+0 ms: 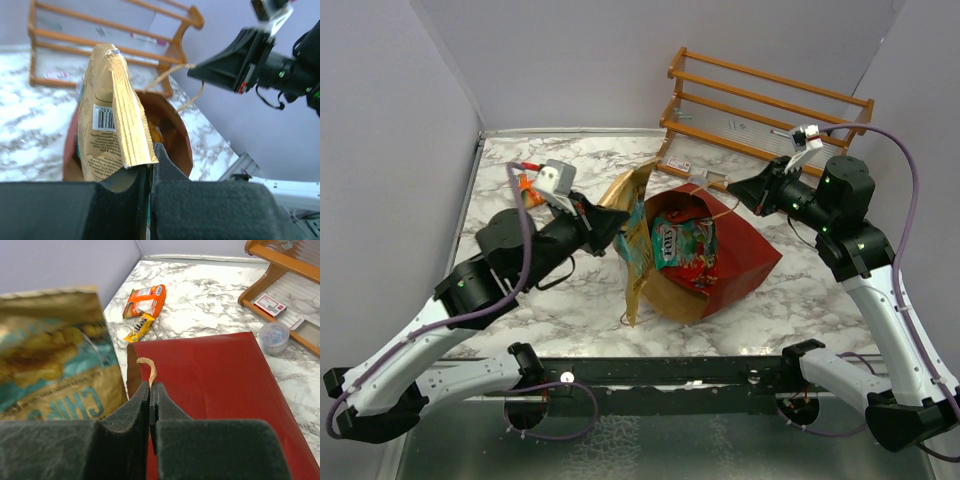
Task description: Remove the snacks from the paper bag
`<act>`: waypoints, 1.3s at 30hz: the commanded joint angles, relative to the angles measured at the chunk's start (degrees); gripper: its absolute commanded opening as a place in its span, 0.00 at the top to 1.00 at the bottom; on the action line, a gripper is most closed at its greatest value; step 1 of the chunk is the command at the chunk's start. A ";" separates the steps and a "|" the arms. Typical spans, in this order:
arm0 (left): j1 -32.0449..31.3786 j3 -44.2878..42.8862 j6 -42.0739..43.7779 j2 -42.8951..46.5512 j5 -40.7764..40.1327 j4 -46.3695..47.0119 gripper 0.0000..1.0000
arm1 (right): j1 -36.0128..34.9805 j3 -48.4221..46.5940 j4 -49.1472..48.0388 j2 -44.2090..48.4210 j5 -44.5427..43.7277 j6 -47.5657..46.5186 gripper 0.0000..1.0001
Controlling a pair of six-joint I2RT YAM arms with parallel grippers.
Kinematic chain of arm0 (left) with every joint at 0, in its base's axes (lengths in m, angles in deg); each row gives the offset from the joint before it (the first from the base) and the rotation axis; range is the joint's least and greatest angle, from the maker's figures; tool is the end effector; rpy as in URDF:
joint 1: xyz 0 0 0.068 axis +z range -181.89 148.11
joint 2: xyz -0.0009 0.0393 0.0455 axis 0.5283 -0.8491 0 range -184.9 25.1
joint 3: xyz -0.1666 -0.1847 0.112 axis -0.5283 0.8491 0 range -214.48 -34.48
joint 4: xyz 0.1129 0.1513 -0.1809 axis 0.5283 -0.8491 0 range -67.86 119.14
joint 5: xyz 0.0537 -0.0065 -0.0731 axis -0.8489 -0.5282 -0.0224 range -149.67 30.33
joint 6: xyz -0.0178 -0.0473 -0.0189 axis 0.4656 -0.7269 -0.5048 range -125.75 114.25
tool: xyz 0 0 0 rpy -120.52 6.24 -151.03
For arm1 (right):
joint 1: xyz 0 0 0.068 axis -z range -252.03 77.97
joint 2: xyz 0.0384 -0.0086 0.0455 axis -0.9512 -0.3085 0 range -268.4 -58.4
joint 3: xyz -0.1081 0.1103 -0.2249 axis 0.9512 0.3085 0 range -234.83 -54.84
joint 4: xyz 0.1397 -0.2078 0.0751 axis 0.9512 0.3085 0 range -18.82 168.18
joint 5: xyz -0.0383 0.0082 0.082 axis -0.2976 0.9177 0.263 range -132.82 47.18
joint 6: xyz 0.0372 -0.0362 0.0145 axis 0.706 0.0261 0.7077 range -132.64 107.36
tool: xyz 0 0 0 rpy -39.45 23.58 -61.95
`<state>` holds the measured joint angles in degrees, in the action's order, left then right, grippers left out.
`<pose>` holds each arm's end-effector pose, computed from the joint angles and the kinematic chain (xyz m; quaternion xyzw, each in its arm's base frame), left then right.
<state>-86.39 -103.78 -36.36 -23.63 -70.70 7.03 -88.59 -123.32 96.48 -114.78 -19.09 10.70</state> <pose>0.1003 -0.1289 0.4512 0.0820 0.7117 -0.4189 0.5580 0.1919 0.0720 0.4190 -0.0822 0.7731 0.3588 0.5165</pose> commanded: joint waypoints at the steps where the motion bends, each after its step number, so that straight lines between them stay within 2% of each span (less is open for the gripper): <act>1: -0.34 -6.72 7.83 4.02 -7.68 -2.95 1.00 | -0.05 0.07 -1.04 0.90 -1.14 0.31 0.98; 6: -0.34 -12.64 12.64 4.75 -15.48 -6.34 1.00 | -0.05 -0.05 -0.87 0.99 -1.34 0.09 0.98; 11: -0.34 -15.52 12.35 1.31 -27.85 -11.99 1.00 | -0.05 0.05 -0.68 1.11 -1.40 0.04 0.98; 14: -0.34 -13.32 12.05 -0.44 -36.08 -13.23 1.00 | -0.05 0.19 -0.61 1.21 -1.40 -0.03 0.98; 16: -0.34 -10.88 7.78 -0.99 -43.49 -15.37 1.00 | -0.01 0.16 -0.54 1.25 -1.32 0.04 0.98; 18: -0.32 -4.93 5.29 -0.25 -47.08 -13.96 1.00 | -0.05 0.11 -0.52 1.23 -1.27 0.05 0.98; 21: -0.34 4.28 4.61 0.66 -46.71 -8.37 1.00 | -0.05 -0.10 -0.71 0.95 -1.28 0.01 0.98; 24: 0.06 8.85 0.30 -1.27 -46.08 -7.79 1.00 | -0.05 -0.57 -0.53 0.57 -0.90 -0.04 0.98; 26: 1.84 11.41 -0.41 -3.42 -42.42 -5.64 1.00 | -0.05 -0.34 -0.86 0.52 -0.81 0.17 0.98; 33: 18.86 15.98 -1.38 -11.99 -20.91 1.99 1.00 | -0.05 -0.04 -0.77 0.34 -0.24 0.58 0.98; 39: 29.74 24.15 -4.45 -9.72 -16.18 6.57 1.00 | -0.05 -0.07 -0.45 0.83 -0.57 0.49 0.98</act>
<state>-62.26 -84.54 -37.26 -36.18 -93.83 8.32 -88.59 -123.32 96.53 -114.65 -19.18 11.09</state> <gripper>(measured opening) 0.019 0.026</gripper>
